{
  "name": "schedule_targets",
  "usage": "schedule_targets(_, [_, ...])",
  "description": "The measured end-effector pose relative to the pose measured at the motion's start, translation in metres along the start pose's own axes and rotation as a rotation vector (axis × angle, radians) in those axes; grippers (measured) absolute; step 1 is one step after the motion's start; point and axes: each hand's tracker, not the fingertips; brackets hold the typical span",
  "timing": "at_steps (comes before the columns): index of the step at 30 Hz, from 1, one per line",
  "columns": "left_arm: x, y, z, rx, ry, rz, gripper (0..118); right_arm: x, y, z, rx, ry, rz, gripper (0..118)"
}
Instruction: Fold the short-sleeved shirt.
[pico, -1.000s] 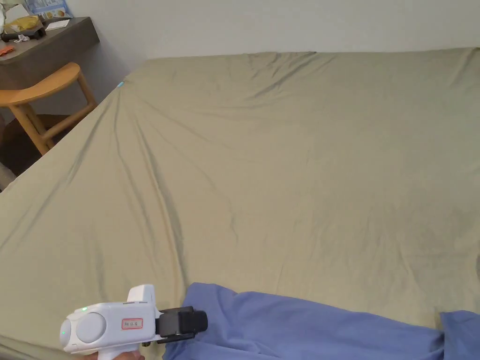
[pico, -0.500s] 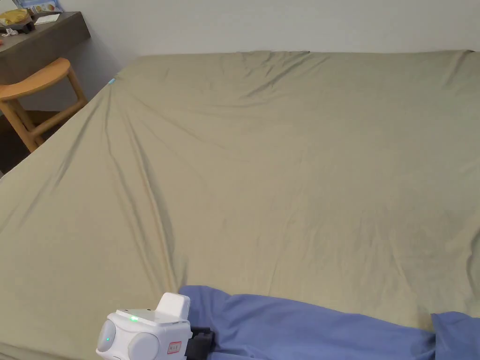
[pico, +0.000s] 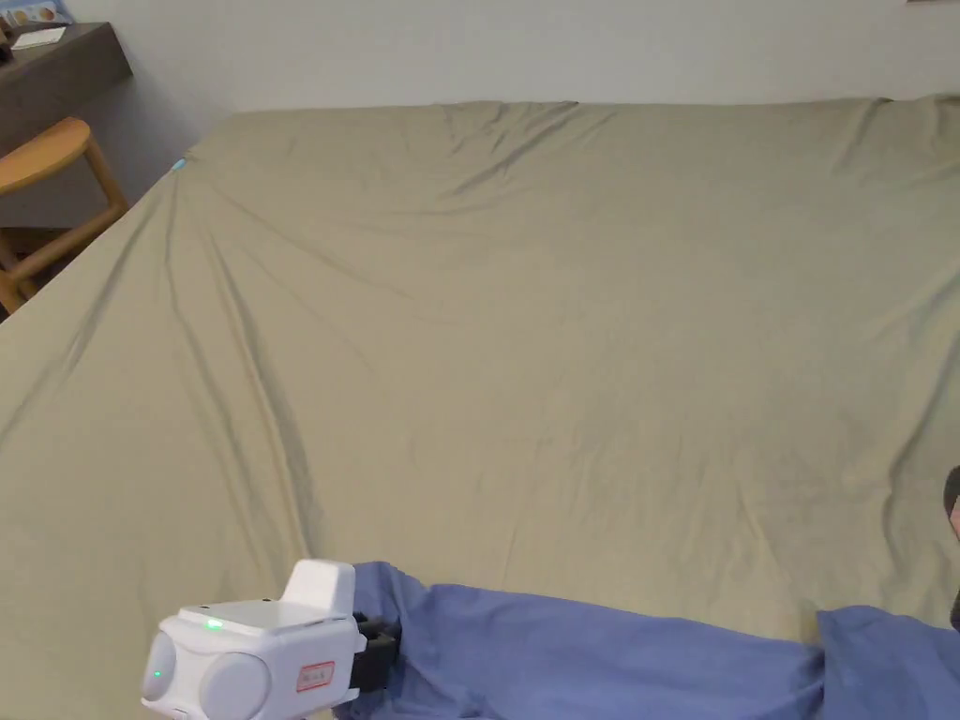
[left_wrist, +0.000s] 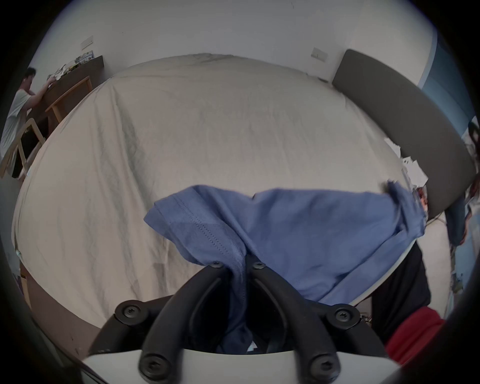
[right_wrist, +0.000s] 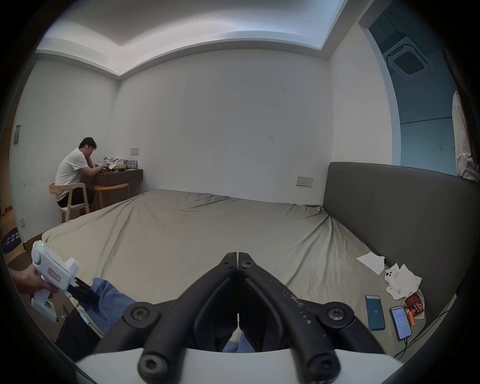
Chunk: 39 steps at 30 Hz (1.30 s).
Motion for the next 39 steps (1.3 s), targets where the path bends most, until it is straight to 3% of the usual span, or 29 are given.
schedule_targets(4, [0.035, 0.020, 0.019, 0.047, -0.117, -0.026, 11, 0.003, 0.001, 0.000, 0.004, -0.011, 0.002, 0])
schedule_targets(9, [0.104, 0.030, -0.005, 0.022, -0.275, -0.044, 11, 0.009, 0.001, 0.002, 0.001, -0.025, -0.013, 0])
schedule_targets(14, [0.165, 0.021, -0.058, -0.032, -0.318, -0.094, 11, 0.016, -0.001, 0.005, -0.014, -0.037, -0.019, 0])
schedule_targets(17, [0.183, 0.007, -0.088, -0.119, -0.267, -0.108, 11, 0.022, 0.000, 0.008, -0.015, -0.042, -0.024, 0])
schedule_targets(19, [0.183, 0.001, -0.097, -0.116, -0.305, -0.101, 22, 0.025, 0.000, 0.010, -0.011, -0.047, -0.020, 0])
schedule_targets(21, [0.181, -0.001, -0.096, -0.147, -0.335, -0.078, 61, 0.028, -0.001, 0.010, -0.015, -0.050, -0.025, 0])
schedule_targets(23, [0.175, 0.001, -0.080, -0.109, -0.343, -0.076, 78, 0.030, -0.003, 0.009, -0.019, -0.052, -0.031, 0])
schedule_targets(26, [0.147, 0.009, -0.037, 0.106, -0.335, -0.028, 84, 0.031, -0.006, 0.011, -0.021, -0.056, -0.039, 0])
schedule_targets(29, [0.107, 0.010, -0.007, 0.297, -0.215, 0.080, 84, 0.034, -0.007, 0.012, -0.027, -0.058, -0.054, 0])
schedule_targets(31, [0.098, 0.004, -0.012, 0.320, -0.138, 0.061, 75, 0.034, -0.008, 0.012, -0.028, -0.055, -0.056, 0])
schedule_targets(32, [0.100, -0.003, -0.017, 0.296, -0.010, 0.001, 52, 0.034, -0.009, 0.011, -0.032, -0.054, -0.053, 0])
schedule_targets(33, [0.115, -0.009, -0.027, 0.287, -0.014, -0.085, 0, 0.034, -0.010, 0.010, -0.034, -0.054, -0.050, 0])
schedule_targets(39, [0.181, -0.048, -0.081, 0.202, -0.024, -0.298, 0, 0.035, -0.010, 0.011, -0.038, -0.044, -0.073, 0])
